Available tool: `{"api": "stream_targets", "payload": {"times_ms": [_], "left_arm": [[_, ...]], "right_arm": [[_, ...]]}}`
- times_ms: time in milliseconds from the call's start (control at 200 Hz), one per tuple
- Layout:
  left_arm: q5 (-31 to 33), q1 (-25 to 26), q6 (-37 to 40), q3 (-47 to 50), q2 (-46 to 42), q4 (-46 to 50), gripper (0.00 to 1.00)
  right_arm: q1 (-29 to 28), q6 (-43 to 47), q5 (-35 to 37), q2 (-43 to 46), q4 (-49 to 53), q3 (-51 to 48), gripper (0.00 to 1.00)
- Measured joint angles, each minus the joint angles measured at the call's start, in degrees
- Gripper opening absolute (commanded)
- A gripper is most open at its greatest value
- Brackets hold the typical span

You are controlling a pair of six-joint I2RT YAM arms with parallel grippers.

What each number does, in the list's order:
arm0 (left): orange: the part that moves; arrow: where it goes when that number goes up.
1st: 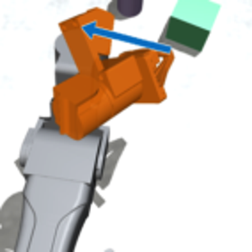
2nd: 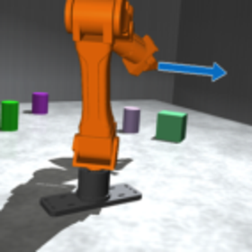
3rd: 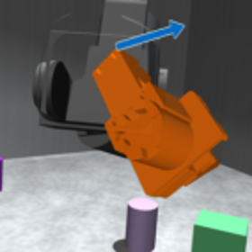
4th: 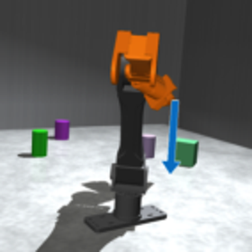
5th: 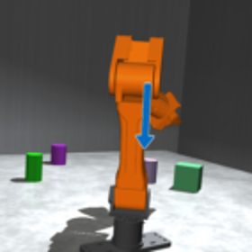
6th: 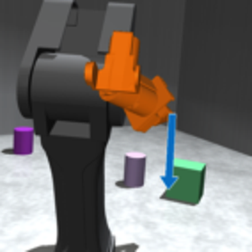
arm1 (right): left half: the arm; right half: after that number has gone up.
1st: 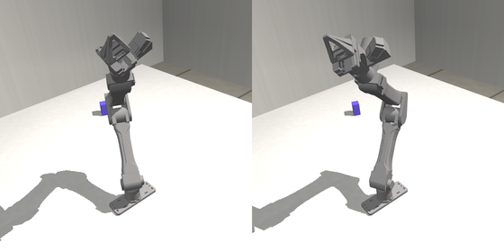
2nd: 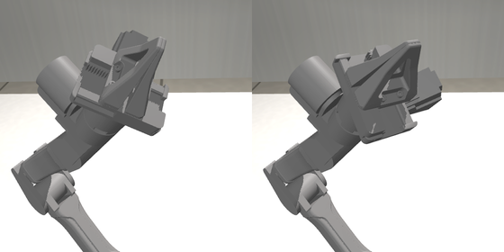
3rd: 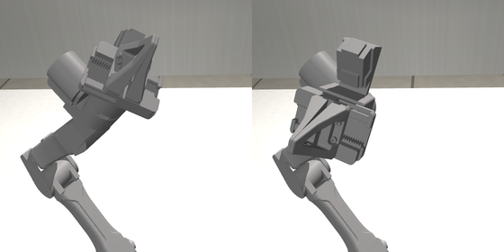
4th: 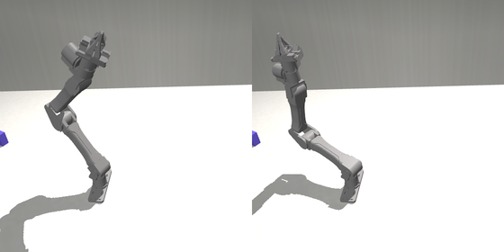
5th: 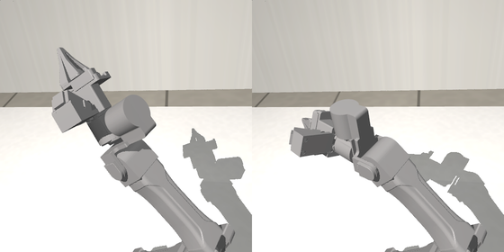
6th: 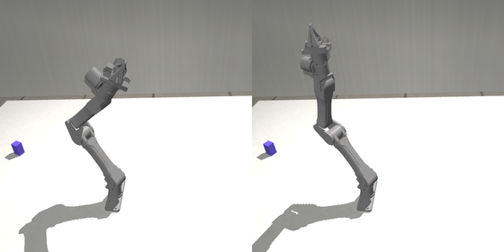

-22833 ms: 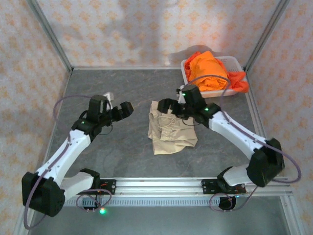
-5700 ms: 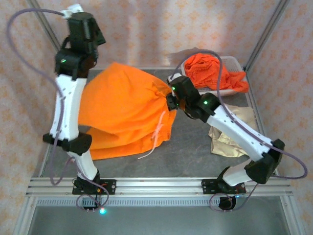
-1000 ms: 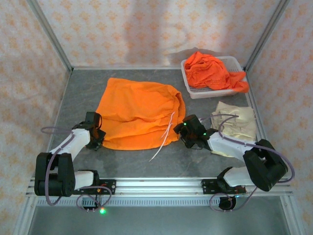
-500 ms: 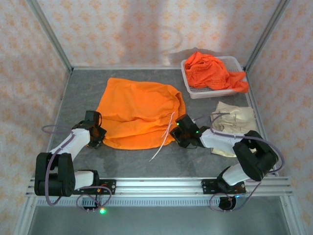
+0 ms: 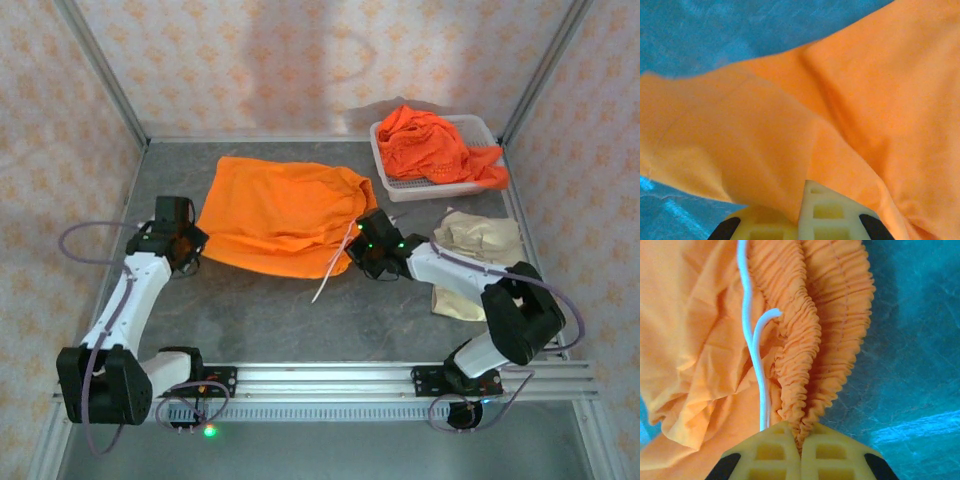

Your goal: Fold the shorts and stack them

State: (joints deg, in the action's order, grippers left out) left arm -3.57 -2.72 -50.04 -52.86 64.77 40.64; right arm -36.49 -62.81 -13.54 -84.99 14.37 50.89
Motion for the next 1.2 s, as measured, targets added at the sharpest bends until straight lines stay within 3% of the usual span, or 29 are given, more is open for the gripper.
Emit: {"api": "stream_targets", "payload": {"times_ms": [255, 470, 631, 701, 796, 916, 1076, 1146, 1201], "left_arm": [[1.6, 0.0, 6.6, -17.8, -1.9, 9.5, 0.00], [2.7, 0.1, 9.7, -16.4, -7.0, 14.2, 0.00], [2.6, 0.1, 10.3, -16.8, -1.9, 14.6, 0.00], [2.7, 0.1, 10.7, -22.1, 4.0, 15.0, 0.00], [3.5, 0.1, 11.4, -36.5, 15.0, 15.6, 0.00], [4.9, 0.1, 12.9, -63.0, 30.4, 17.3, 0.00], [6.5, 0.1, 15.3, -104.8, 49.2, 23.0, 0.00], [7.3, 0.1, 15.7, -109.3, 49.4, 23.1, 0.00], [8.1, 0.1, 15.8, -105.8, 45.5, 22.5, 0.00]], "right_arm": [[1.1, 5.6, 0.7, 6.7, 7.0, 7.2, 0.00], [1.0, 7.5, 0.5, 10.8, 9.1, 5.9, 0.00], [2.6, 11.4, 0.2, 5.7, 13.1, 11.3, 0.00], [4.1, 14.4, 0.3, 0.0, 15.8, 19.5, 0.00], [6.2, 18.8, 0.5, -9.4, 19.7, 35.6, 0.00], [8.2, 23.8, 0.6, -22.4, 26.5, 61.7, 0.00], [9.0, 30.6, 2.2, -41.9, 41.6, 107.8, 0.00], [9.0, 32.8, 2.0, -43.7, 42.7, 114.8, 0.00], [9.1, 34.5, 2.2, -41.8, 44.5, 114.9, 0.00]]}}
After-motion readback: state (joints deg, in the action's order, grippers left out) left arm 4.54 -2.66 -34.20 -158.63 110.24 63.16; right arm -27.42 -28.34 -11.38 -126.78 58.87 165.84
